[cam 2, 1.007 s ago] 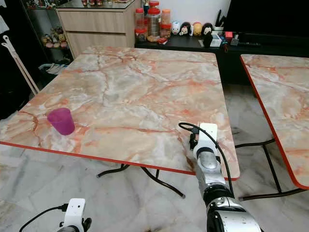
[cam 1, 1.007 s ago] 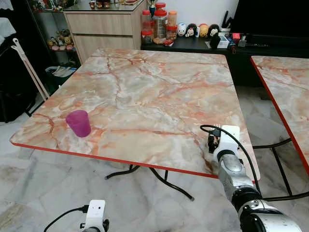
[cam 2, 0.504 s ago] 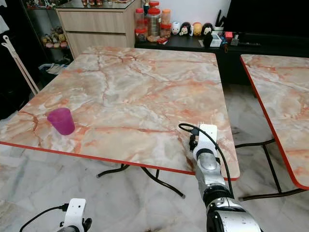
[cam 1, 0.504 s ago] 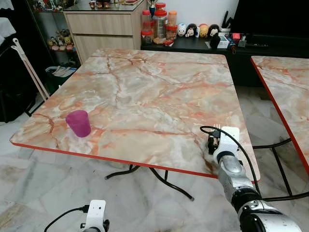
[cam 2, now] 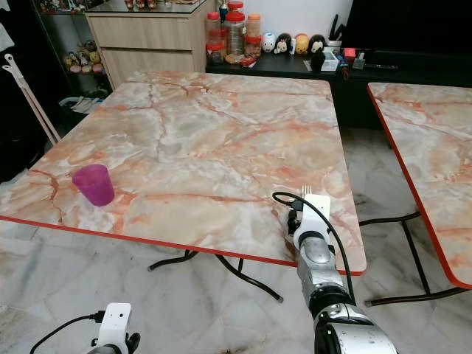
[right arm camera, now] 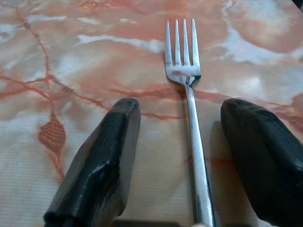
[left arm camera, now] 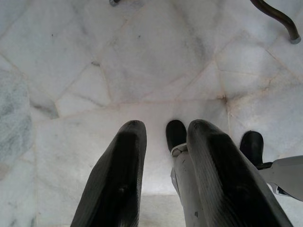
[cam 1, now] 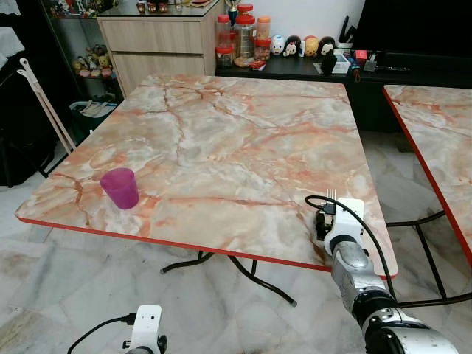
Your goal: Setting the table
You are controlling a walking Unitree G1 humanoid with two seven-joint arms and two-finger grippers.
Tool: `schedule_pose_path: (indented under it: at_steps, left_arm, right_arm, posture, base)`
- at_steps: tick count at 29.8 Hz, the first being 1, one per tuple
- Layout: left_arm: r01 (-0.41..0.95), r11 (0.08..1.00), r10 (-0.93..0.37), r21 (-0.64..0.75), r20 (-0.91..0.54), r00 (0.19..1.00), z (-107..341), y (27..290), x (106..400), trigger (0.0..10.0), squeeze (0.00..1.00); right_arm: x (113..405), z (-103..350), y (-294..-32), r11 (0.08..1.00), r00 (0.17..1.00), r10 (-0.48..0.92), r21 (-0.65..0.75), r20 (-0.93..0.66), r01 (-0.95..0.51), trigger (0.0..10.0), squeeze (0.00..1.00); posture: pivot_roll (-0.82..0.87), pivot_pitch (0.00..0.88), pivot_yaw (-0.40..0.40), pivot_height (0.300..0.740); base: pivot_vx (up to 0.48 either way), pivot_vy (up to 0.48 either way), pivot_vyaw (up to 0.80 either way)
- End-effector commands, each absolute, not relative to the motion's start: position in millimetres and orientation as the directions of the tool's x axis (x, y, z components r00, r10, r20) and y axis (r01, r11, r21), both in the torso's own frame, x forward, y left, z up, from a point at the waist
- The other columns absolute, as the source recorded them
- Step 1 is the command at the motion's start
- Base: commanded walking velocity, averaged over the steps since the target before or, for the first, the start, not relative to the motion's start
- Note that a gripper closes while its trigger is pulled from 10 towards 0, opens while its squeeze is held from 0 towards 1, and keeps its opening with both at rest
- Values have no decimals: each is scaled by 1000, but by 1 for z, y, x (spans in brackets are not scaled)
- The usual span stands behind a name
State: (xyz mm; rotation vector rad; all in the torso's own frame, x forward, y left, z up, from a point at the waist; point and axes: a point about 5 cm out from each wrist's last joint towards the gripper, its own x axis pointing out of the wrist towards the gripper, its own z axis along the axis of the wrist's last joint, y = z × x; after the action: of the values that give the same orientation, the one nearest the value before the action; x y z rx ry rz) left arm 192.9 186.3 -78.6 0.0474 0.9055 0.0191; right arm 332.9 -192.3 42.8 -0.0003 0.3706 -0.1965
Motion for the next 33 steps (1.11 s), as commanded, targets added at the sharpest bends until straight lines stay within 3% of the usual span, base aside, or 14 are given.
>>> schedule_pose_path:
  at_steps: [1, 4, 5, 8, 9, 11, 13, 14, 15, 33]
  left_arm:
    - [8, 999, 37, 53, -799, 601, -80, 188, 190, 10000, 0]
    - [8, 999, 36, 51, -802, 596, -81, 188, 188, 10000, 0]
    - [8, 999, 36, 51, -802, 596, -81, 188, 188, 10000, 0]
    - [4, 999, 38, 51, -801, 598, -81, 189, 189, 10000, 0]
    - [2, 999, 39, 50, -800, 599, -80, 190, 190, 10000, 0]
    - [1, 999, 40, 51, -799, 600, -80, 190, 190, 10000, 0]
    - [1, 999, 40, 51, -798, 601, -80, 190, 190, 10000, 0]
    - [2, 999, 40, 51, -798, 601, -80, 190, 191, 10000, 0]
    - [2, 999, 39, 51, -798, 602, -80, 190, 191, 10000, 0]
    - [10, 999, 28, 42, -805, 593, -80, 189, 190, 10000, 0]
  right_arm:
    - [332, 41, -193, 978, 908, -200, -27, -368, 205, 3020, 0]
    - [331, 40, -195, 975, 901, -214, -32, -377, 218, 2588, 0]
    - [330, 38, -195, 975, 898, -217, -33, -383, 221, 1765, 0]
    - [328, 37, -196, 973, 894, -220, -25, -391, 229, 1176, 0]
    - [328, 36, -195, 973, 892, -220, -22, -395, 230, 2706, 0]
    - [328, 36, -195, 973, 892, -219, -20, -396, 230, 2627, 0]
    - [328, 35, -195, 973, 891, -218, -19, -398, 229, 5804, 0]
    - [328, 35, -194, 973, 891, -218, -19, -398, 229, 5804, 0]
    - [328, 35, -194, 973, 890, -219, -20, -400, 230, 10000, 0]
    - [324, 30, -195, 968, 875, -232, -16, -425, 249, 10000, 0]
  posture:
    - [-66, 0, 8, 740]
    - [-63, 0, 9, 740]
    - [-61, 0, 8, 740]
    - [-58, 0, 7, 740]
    - [-57, 0, 7, 740]
    - [-58, 0, 8, 740]
    - [-59, 0, 10, 740]
    - [-60, 0, 10, 740]
    - [-61, 0, 12, 740]
    - [-58, 0, 15, 740]
  base:
    - [0, 0, 0]
    - [0, 0, 0]
    - [0, 0, 0]
    - [0, 0, 0]
    - [0, 0, 0]
    - [0, 0, 0]
    - [0, 0, 0]
    - [0, 0, 0]
    - [0, 0, 0]
    - [0, 0, 0]
